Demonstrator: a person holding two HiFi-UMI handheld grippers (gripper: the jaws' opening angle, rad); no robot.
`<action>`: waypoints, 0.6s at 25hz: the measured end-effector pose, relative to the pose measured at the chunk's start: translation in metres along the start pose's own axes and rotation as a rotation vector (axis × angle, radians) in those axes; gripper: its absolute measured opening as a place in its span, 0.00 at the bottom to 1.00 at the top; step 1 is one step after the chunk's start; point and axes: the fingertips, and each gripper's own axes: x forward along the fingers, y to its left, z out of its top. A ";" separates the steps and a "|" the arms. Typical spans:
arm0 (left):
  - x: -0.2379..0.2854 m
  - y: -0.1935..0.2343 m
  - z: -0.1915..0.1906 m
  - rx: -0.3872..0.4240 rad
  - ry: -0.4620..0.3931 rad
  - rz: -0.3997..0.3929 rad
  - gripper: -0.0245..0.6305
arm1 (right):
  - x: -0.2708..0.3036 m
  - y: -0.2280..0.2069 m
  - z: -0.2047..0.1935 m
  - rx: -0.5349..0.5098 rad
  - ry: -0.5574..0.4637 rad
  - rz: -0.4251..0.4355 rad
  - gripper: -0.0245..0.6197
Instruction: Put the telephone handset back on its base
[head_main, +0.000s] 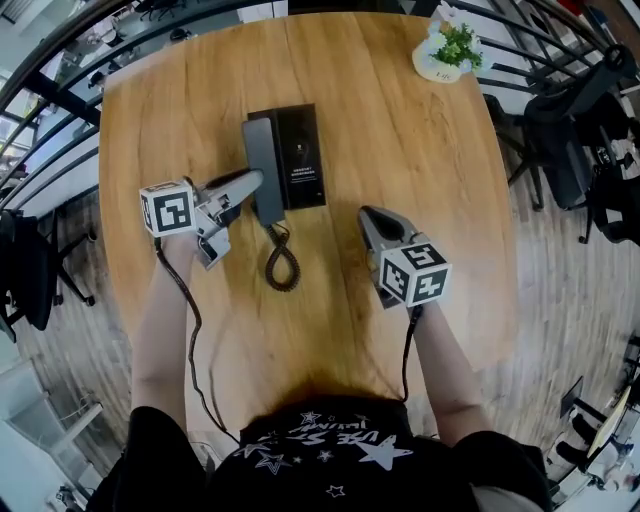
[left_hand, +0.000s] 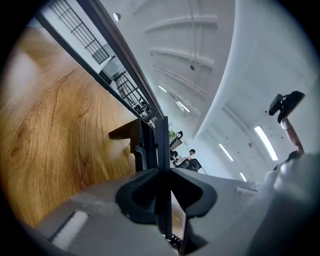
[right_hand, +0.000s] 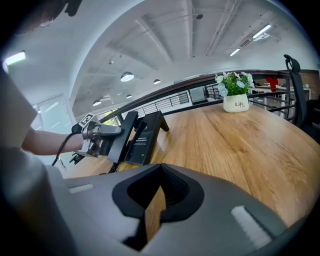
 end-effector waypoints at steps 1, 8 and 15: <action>0.002 0.001 0.000 0.002 0.008 -0.003 0.15 | 0.000 -0.001 -0.001 0.003 0.001 -0.001 0.04; 0.010 0.004 0.014 -0.001 -0.012 -0.045 0.16 | 0.006 -0.005 -0.004 0.016 0.005 -0.002 0.04; 0.015 0.017 0.012 0.018 0.019 -0.029 0.16 | 0.007 -0.003 -0.006 0.020 0.009 -0.004 0.04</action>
